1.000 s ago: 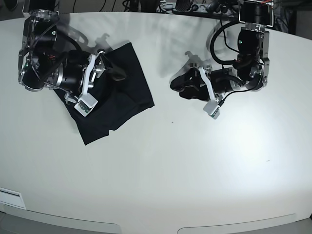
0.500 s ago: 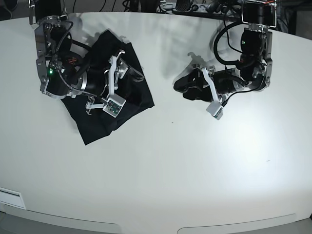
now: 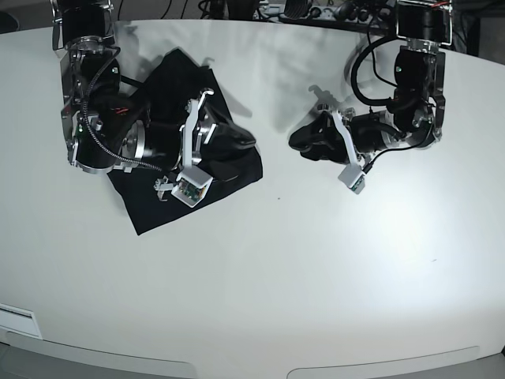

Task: Fold the T-shirt properly
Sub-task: 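Press and square the folded bundle with both grippers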

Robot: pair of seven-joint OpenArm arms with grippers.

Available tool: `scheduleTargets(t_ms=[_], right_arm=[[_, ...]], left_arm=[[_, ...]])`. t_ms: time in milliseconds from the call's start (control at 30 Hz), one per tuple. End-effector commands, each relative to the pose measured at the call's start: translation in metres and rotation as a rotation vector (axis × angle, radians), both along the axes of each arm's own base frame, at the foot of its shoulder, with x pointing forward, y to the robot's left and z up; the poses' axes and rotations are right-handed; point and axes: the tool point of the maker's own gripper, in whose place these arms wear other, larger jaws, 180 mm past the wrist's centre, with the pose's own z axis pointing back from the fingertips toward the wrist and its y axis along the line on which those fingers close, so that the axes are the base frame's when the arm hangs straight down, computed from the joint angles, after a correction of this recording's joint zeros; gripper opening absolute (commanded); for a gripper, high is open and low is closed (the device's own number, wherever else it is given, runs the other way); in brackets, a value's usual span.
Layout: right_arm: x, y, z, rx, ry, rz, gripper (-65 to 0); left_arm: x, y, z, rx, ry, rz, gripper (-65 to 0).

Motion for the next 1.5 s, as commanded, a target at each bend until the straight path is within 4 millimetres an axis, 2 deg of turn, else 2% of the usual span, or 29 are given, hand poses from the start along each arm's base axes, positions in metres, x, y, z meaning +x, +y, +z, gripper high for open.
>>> scheduleTargets(t_ms=[0,33,200,267,333,433,567,733,833,967,1100,1200,1333,1467], right_arm=[[0.017,-0.007,0.017,0.005,-0.075,-0.033,-49.3],[0.025,-0.016,0.018,-0.024,-0.096,-0.064,-63.4],[0.054,-0.056,0.041,0.003,-0.202,-0.214,-65.0],[0.064,-0.072,0.041,-0.025,-0.232,-0.268,-65.0],[0.073,-0.083,0.032,-0.055,-0.235,-0.311,-65.0],[0.084,-0.093,0.007,-0.061,-0.175,-0.349,-65.0],[0.103,-0.101,-0.018,-0.059,-0.088,-0.377,-65.0],[0.13,-0.12,-0.023,-0.11,-0.075,-0.418,-65.0],[0.134,-0.134,-0.031,-0.131,-0.047,-0.438,-65.0],[0.127,-0.155,-0.057,-0.17,0.031,-0.467,-65.0],[0.106,-0.179,-0.081,-0.225,0.102,-0.482,-65.0],[0.086,-0.188,-0.091,-0.223,0.153,-0.476,-65.0],[0.043,-0.185,-0.107,-0.225,0.247,-0.434,-65.0],[0.009,-0.183,-0.114,-0.183,0.297,-0.442,-65.0]], left_arm=[[0.007,0.003,0.008,0.003,-0.027,0.0,-65.0],[0.009,0.002,0.01,-0.003,-0.031,0.0,-65.0],[0.003,-0.023,0.044,-0.191,-0.037,-0.107,-65.0],[-0.003,-0.036,0.065,-0.296,-0.016,-0.176,-65.0],[-0.011,-0.049,0.082,-0.378,0.002,-0.261,-65.0],[-0.022,-0.074,0.083,-0.374,0.016,-0.361,-65.0],[-0.046,-0.134,0.088,-0.424,0.037,-0.522,-65.0],[-0.069,-0.195,0.063,-0.288,0.001,-0.628,-65.0],[-0.074,-0.214,0.048,-0.198,-0.053,-0.649,-65.0],[-0.069,-0.216,0.027,-0.097,-0.089,-0.652,-65.0],[-0.043,-0.191,-0.001,0.014,-0.066,-0.62,-65.0],[-0.015,-0.166,-0.012,0.08,-0.052,-0.584,-65.0],[0.022,-0.134,-0.014,0.152,-0.09,-0.524,-65.0],[0.061,-0.123,0.001,0.184,-0.202,-0.473,-65.0]])
